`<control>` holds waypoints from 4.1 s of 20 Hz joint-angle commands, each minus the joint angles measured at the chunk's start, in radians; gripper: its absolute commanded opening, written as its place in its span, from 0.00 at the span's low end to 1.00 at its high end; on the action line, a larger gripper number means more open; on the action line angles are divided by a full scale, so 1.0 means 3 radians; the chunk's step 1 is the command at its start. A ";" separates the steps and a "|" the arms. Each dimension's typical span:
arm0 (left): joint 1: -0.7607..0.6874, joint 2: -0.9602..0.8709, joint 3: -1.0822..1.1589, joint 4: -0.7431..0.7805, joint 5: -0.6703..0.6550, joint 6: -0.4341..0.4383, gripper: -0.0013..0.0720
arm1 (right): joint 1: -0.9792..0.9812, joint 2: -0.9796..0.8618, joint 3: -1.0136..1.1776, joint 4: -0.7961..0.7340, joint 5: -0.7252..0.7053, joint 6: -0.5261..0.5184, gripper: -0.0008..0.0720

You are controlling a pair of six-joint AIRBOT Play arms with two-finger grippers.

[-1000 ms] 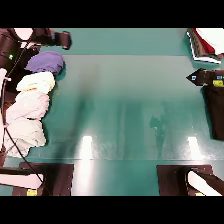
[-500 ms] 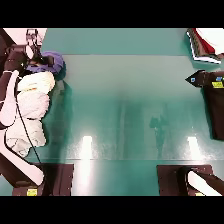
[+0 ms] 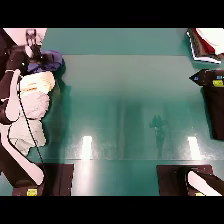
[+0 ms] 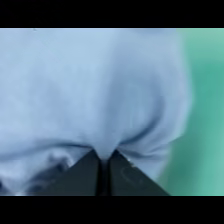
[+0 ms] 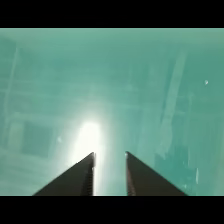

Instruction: Fold the shirts.

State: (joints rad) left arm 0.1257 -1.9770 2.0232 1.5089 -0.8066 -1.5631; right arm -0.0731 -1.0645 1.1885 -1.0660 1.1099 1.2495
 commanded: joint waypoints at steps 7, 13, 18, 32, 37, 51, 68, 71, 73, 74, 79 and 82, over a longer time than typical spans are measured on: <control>-0.0651 0.1507 0.0351 -0.0816 -0.1073 0.0604 0.06 | -0.0003 0.0182 0.0004 -0.0028 -0.0614 -0.0003 0.04; -0.1199 0.2279 -0.0128 -0.1703 -0.1963 0.0764 0.06 | -0.0003 0.0378 0.0003 -0.0024 -0.0671 -0.0003 0.04; -0.1643 0.2213 -0.0884 -0.1741 -0.1823 0.0762 0.06 | -0.0003 0.0488 0.0004 -0.0022 -0.0671 -0.0003 0.04; -0.0954 0.2391 -0.2457 -0.1387 -0.1818 0.0524 0.86 | 0.0001 0.0476 0.0001 0.0003 -0.0364 -0.0003 0.45; -0.0960 0.2598 -0.3919 -0.1420 -0.1350 0.0584 0.86 | 0.0005 0.0243 0.0001 0.0009 0.0025 -0.0001 0.49; -0.0960 0.2597 -0.3485 -0.1784 -0.1116 0.0824 0.06 | 0.1279 -0.0777 -0.0631 0.0356 0.0388 -0.0018 0.84; -0.0960 0.2598 -0.3029 -0.1570 -0.1387 0.0692 0.05 | 0.1878 -0.1261 -0.0024 0.0060 0.0126 0.0014 0.04; -0.0960 0.2598 -0.2140 -0.1364 -0.1857 0.0696 0.05 | 0.1532 -0.0673 0.0439 -0.0835 0.0422 0.0357 0.03; -0.0960 0.2598 -0.1413 -0.1345 -0.2071 0.0696 0.05 | 0.1219 -0.0345 0.0837 -0.1024 0.0582 0.0374 0.03; -0.0960 0.2598 -0.1041 -0.1354 -0.2144 0.0690 0.05 | 0.1058 -0.0215 0.1039 -0.1020 0.0637 0.0373 0.03; -0.0960 0.2614 0.0305 -0.1570 -0.2435 0.0661 0.06 | 0.0582 0.0242 0.1703 -0.1020 0.0779 0.0371 0.03; -0.0960 0.2851 0.0331 -0.1821 -0.2407 0.0659 0.06 | 0.0465 0.0404 0.1947 -0.1021 0.0917 0.0371 0.03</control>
State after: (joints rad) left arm -0.1635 -1.1641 2.0388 1.0168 -1.5043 -1.3621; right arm 0.1158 -1.0000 1.6901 -1.3483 1.3422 1.3563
